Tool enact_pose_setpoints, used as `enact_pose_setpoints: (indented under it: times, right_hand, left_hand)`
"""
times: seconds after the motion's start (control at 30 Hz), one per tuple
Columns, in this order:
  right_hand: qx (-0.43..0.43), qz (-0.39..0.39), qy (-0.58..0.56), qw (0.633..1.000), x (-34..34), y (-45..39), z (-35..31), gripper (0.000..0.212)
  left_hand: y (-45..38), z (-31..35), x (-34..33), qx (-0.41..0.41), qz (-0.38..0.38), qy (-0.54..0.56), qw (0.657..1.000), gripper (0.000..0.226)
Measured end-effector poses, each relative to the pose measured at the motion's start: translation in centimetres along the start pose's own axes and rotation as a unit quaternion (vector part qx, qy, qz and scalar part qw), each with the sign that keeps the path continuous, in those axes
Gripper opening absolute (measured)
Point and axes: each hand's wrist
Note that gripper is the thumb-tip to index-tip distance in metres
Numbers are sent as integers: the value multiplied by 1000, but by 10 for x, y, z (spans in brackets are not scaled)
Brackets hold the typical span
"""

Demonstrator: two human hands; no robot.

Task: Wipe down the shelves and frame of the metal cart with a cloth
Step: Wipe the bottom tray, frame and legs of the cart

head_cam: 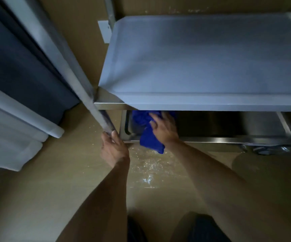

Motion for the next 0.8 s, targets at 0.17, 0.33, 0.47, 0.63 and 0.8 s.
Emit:
enact_pose_setpoints:
  times: [0.17, 0.33, 0.47, 0.63, 0.8]
  right_hand:
    - [-176, -66, -19, 982, 8, -67, -23, 37]
    - [35, -59, 17, 997, -17, -6, -70, 55]
    - [97, -38, 35, 994, -44, 78, -80, 59]
    - [77, -42, 98, 991, -39, 76, -70, 65]
    - [-8, 13, 30, 999, -26, 83, -24, 65]
  left_hand:
    - [-6, -12, 2, -43, -50, 11, 998, 26]
    - [-11, -17, 2, -58, -55, 12, 997, 31]
    - [-9, -20, -4, -17, -13, 18, 1000, 46]
    - [2, -6, -13, 63, -2, 53, 997, 45]
    - [41, 16, -38, 170, 0, 27, 985, 56]
Point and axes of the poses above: each hand's wrist, its own y-axis away from the middle knuckle, its own x-axis out of the back of the hand, z = x × y, and after that the axes turned 15 degrees about -x, right-handed
